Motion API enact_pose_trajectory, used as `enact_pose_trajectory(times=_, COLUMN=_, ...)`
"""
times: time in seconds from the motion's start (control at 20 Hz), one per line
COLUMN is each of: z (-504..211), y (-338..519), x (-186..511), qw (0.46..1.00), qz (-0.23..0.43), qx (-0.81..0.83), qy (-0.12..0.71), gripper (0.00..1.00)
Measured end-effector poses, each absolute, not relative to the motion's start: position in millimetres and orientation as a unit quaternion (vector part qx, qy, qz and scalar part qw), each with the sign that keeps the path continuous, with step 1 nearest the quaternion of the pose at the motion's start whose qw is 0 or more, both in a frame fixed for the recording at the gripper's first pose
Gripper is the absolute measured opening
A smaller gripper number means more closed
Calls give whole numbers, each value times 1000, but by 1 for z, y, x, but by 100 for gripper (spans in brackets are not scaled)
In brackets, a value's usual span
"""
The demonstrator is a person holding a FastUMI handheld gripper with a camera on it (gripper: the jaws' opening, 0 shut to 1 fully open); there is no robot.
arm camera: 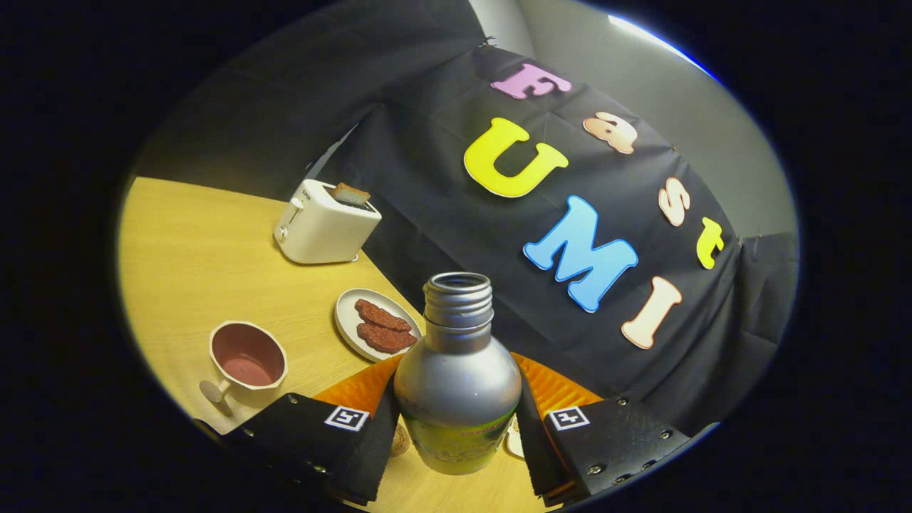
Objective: Take the bottle from table, then pour the juice into the cup, finally place the bottle on the coaster
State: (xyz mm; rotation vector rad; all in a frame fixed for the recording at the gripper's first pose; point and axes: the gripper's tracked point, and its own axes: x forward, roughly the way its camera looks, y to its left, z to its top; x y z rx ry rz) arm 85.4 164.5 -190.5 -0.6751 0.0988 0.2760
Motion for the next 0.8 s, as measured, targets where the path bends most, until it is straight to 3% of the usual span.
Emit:
enact_pose_trajectory(times=0.35, z=-207, y=138, x=94, qw=976, qz=133, qx=-123, qy=123, gripper=77)
enact_pose_trajectory(times=0.6, z=-190, y=128, x=113, qw=982, qz=146, qx=52, qy=109, gripper=76)
enact_pose_trajectory(times=0.8, z=-204, y=122, x=127, qw=981, qz=147, qx=62, qy=109, gripper=76)
